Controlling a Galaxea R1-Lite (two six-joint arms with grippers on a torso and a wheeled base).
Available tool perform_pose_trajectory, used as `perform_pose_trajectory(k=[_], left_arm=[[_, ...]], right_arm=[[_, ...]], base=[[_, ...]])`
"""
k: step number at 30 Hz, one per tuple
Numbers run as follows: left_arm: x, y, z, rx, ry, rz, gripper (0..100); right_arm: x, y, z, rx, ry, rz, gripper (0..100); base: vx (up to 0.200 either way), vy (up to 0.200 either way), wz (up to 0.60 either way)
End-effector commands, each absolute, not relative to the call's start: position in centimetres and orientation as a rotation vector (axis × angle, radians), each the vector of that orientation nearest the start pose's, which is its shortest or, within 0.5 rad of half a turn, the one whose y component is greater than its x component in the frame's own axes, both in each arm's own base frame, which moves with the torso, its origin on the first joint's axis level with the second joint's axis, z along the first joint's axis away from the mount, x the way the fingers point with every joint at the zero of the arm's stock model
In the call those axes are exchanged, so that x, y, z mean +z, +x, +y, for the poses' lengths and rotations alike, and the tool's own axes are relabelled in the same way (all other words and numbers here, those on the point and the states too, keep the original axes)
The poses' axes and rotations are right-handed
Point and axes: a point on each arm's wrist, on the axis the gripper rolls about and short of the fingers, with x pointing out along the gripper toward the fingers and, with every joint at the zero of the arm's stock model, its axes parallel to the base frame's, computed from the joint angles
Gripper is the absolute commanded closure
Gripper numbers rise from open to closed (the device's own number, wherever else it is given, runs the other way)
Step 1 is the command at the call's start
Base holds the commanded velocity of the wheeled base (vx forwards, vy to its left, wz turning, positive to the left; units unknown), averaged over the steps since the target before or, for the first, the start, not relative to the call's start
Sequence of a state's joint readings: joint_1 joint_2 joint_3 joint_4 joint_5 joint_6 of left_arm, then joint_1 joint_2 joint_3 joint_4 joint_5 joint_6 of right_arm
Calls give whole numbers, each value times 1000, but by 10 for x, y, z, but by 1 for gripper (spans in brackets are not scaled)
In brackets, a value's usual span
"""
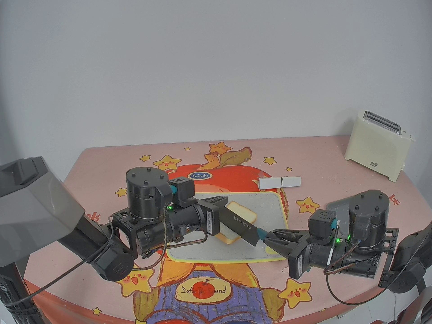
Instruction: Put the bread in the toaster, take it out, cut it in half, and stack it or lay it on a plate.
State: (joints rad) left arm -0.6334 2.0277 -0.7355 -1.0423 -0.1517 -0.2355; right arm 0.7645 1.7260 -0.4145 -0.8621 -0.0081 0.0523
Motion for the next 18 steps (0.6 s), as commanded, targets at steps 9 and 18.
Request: perform_pose_trajectory(k=[9, 18], left_arm=[[95, 279, -215, -758, -158, 349, 100], [94, 281, -212, -746, -158, 350, 100]], right_arm=[[113, 183, 170, 719, -112, 416, 100], [106, 186, 172, 717, -119, 433, 100]], base=[[0, 0, 0], [0, 0, 0]])
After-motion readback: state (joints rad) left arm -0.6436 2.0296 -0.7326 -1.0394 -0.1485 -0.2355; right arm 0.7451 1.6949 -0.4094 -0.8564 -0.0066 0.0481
